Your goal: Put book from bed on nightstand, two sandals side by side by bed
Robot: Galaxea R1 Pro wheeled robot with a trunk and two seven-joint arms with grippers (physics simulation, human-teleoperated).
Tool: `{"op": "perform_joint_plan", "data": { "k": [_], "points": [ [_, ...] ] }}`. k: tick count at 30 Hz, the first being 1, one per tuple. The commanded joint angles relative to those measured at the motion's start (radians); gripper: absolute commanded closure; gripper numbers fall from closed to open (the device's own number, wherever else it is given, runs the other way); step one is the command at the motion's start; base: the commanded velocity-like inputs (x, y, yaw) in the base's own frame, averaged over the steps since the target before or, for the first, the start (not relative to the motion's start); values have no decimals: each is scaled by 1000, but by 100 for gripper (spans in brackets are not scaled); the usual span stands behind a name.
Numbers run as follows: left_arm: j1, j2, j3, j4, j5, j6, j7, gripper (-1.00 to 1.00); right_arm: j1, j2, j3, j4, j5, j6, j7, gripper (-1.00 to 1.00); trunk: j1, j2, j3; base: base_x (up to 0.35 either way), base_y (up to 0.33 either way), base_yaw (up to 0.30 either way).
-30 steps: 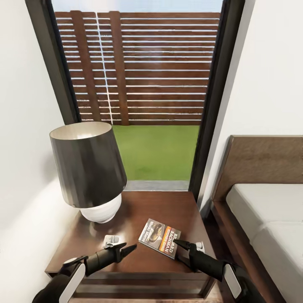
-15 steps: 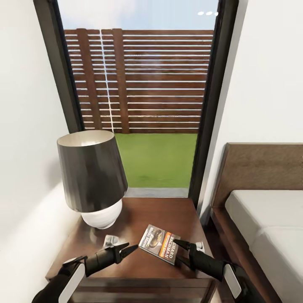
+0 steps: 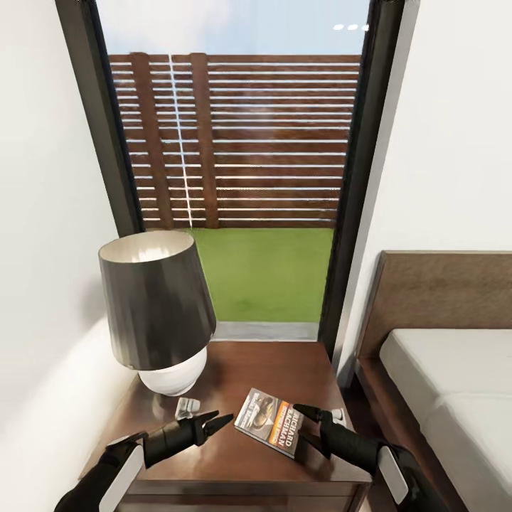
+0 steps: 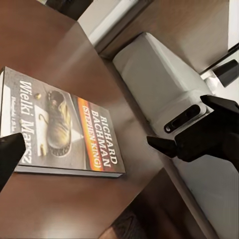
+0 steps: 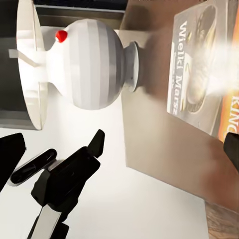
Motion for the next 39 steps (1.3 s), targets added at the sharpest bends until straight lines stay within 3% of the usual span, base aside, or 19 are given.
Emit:
{"op": "perform_joint_plan", "data": {
  "k": [1,39],
  "points": [
    [-1,1,-3,0,10,9,1,-100,-1,1,-5,0,3,4,3,-100,-4,7,2,0,0,0],
    [0,0,-6,22,7,6,22,-100,-1,-4,-5,0,8,-32,4,-100,-150,273,121,0,0,0]
  ]
}}
